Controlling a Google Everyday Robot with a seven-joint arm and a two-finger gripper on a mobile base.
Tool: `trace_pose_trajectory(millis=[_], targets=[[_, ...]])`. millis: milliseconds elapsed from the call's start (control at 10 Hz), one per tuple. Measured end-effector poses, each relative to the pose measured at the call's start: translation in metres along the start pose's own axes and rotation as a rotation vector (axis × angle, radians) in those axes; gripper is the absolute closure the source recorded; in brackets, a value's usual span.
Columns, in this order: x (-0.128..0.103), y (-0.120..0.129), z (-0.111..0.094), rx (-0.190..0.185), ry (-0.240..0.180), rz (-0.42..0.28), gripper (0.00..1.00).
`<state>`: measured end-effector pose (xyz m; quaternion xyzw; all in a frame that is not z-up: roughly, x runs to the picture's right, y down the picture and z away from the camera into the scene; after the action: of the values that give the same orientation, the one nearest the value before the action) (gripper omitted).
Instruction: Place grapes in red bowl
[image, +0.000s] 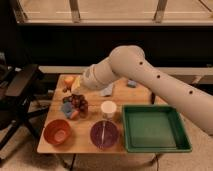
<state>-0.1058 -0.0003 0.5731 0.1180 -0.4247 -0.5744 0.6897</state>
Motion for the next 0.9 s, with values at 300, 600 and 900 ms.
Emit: trace_pose_trajectory(millis=[300, 600, 900], targets=[[-0.001, 0.000, 0.004, 0.004, -0.017, -0.012, 1.00], [-0.007, -0.022, 0.038, 0.029, -0.081, -0.062, 1.00], [-0.018, -0.051, 0.079, 0.079, -0.164, -0.118, 1.00]])
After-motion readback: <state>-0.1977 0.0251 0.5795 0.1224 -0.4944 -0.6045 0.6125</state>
